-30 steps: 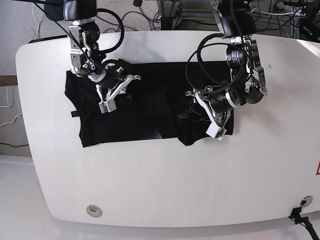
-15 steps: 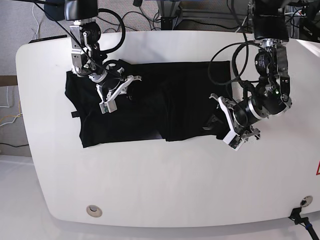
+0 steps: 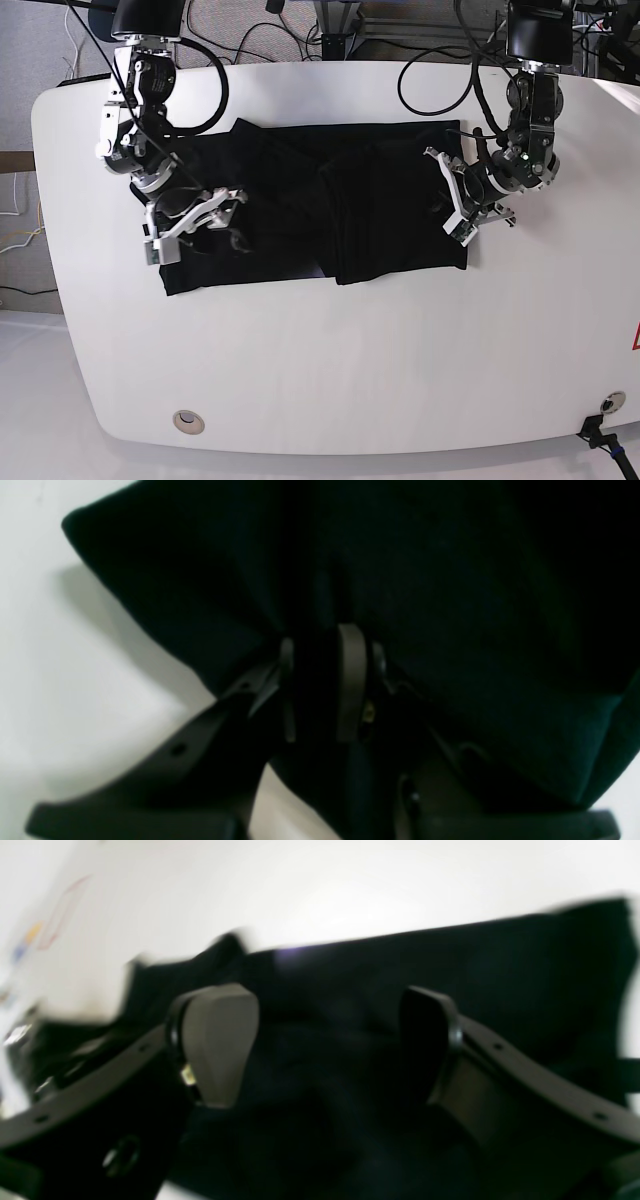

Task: Fold the T-shirt properly
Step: 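Grasp the folded stack with both grippers and lift it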

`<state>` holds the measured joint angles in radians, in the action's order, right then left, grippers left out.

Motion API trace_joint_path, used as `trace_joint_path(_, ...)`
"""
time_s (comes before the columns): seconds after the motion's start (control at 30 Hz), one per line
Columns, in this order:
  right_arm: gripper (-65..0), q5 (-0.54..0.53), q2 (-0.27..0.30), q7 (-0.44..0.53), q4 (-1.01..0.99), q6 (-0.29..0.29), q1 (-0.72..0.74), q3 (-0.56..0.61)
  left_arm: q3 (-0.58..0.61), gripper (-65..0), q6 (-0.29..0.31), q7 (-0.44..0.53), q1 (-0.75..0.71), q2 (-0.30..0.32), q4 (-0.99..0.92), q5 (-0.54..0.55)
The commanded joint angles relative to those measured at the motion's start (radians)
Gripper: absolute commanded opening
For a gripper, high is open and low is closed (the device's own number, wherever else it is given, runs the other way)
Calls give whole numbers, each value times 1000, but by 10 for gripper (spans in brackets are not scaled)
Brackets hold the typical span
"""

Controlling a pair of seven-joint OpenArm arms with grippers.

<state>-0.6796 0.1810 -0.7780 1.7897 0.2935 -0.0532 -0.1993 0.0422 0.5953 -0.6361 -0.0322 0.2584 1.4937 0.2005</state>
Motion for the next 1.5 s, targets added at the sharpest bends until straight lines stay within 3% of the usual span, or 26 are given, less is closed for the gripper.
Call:
trace_joint_path(0.0, -182, -21, 28, 28, -47, 11, 28, -68, -5, -562, 4, -4, 8, 9, 9, -3)
trace_joint_path(0.13, -180, -22, 97, 28, -238, 33, 83, -182, -5, -562, 4, -4, 8, 9, 8, -3)
trace_joint_path(0.27, -180, -22, 145, 30, -414, 128, 109, -265, -5, -562, 4, -4, 8, 9, 9, -3)
trace_joint_path(0.4, -181, -21, 156, 32, -512, 200, 109, -292, -5, -562, 4, -4, 10, 9, 8, -3)
trace_joint_path(0.47, -181, -21, 150, 32, -525, 215, 105, -292, -5, -562, 4, -4, 10, 9, 8, -3)
trace_joint_path(0.6, -184, -18, 74, 30, -483, 218, 79, -283, -5, -562, 4, -4, 12, 9, 8, -3)
trace_joint_path(0.9, -196, -15, -38, 30, -439, 209, 85, -165, -1, -562, 4, -4, 15, 9, 6, -5)
trace_joint_path(0.97, -287, -15, -38, 30, -439, 209, 86, -165, -3, -562, 4, -4, 15, 9, 6, -6)
trace_joint_path(1.1, -650, -13, -33, 32, -440, 209, 97, -165, -3, -562, 4, -4, 12, 9, 6, -6)
trace_joint_path(1.23, -650, -16, -21, 28, -385, 207, 94, -164, -3, -562, 4, -4, 10, 9, 5, -8)
trace_joint_path(1.33, -650, -22, -25, -39, -261, 155, 79, -136, -1, -562, 4, -4, 12, 9, 5, -8)
trace_joint_path(1.47, -650, -22, -82, -111, -64, 106, 69, -73, 0, -562, 4, -6, 13, 9, 3, -9)
